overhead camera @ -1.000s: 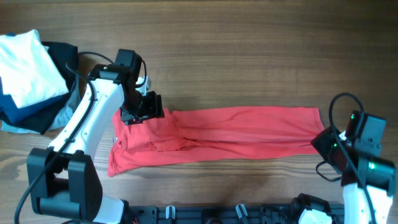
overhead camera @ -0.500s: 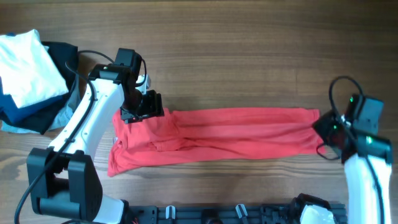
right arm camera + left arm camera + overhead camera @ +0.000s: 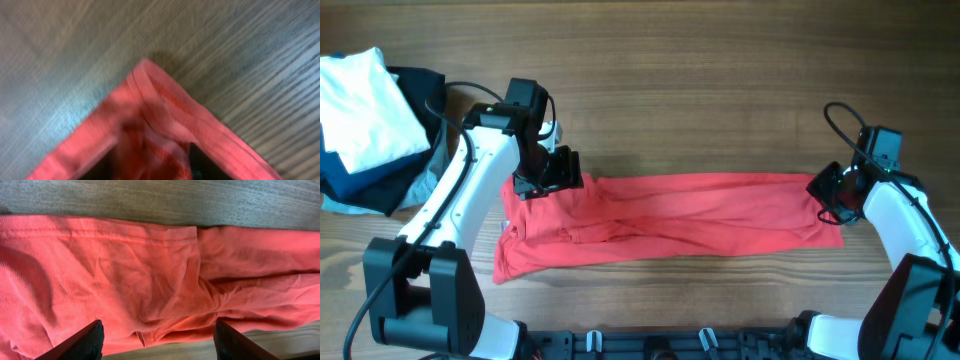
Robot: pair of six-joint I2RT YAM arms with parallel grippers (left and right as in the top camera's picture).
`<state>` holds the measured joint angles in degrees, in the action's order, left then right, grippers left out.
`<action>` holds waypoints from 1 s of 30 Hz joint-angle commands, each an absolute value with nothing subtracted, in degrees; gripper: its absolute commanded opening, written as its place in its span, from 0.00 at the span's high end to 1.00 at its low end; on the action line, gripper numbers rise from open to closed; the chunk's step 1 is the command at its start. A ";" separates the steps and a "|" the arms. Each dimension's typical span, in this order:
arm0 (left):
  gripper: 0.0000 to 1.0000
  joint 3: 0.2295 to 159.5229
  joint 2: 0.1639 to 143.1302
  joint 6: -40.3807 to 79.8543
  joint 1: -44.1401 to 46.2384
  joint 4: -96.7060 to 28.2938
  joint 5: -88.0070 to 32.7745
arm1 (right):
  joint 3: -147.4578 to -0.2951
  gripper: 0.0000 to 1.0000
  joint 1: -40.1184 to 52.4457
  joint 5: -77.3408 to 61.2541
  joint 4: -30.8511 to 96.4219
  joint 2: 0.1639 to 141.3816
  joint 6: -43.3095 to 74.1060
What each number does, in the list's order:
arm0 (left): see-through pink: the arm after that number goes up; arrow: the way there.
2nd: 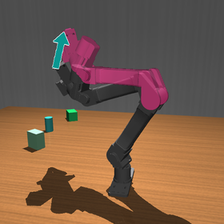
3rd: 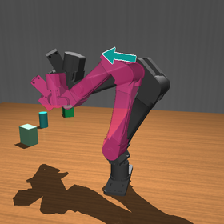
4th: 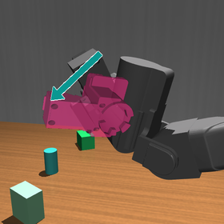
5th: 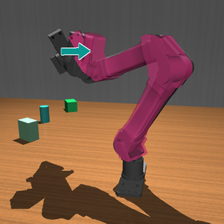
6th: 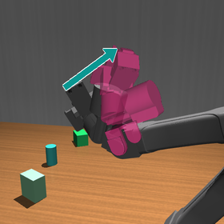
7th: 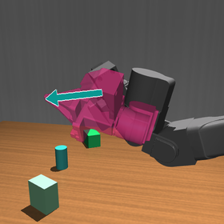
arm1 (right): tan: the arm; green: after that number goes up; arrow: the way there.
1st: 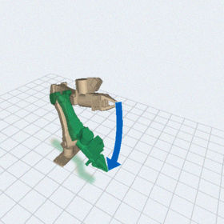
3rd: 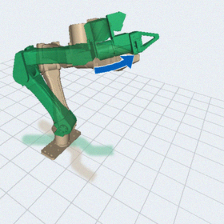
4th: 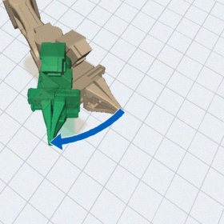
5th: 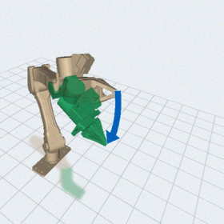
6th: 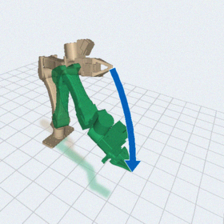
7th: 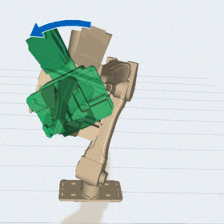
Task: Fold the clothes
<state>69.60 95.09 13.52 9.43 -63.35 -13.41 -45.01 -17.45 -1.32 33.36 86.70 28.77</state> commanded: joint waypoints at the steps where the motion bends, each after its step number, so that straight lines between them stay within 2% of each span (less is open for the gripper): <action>1: 0.30 69.21 95.59 12.19 9.63 -63.88 -13.41 | -49.17 0.40 -17.65 -0.75 38.63 84.31 25.36; 4: 0.30 69.21 95.59 12.19 9.63 -63.88 -13.41 | -54.24 0.29 -17.65 1.65 46.94 83.29 24.18; 9: 0.29 69.21 95.59 12.21 9.63 -63.88 -13.39 | -58.24 0.00 -17.65 -0.14 54.63 83.31 11.38; 15: 0.26 69.21 95.59 12.49 9.63 -64.66 -13.32 | -58.24 0.01 -17.65 -4.01 57.12 85.73 5.28; 22: 0.27 68.58 95.61 21.26 9.63 -64.42 -7.88 | -58.24 0.00 -18.46 -8.38 58.15 91.39 2.44; 30: 0.27 53.93 95.66 24.95 9.63 -53.76 -5.48 | -58.24 0.00 -23.64 -10.41 56.99 93.54 2.17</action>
<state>58.85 95.15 22.92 9.43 -55.05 -6.72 -57.39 -21.50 -8.99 57.21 92.86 2.68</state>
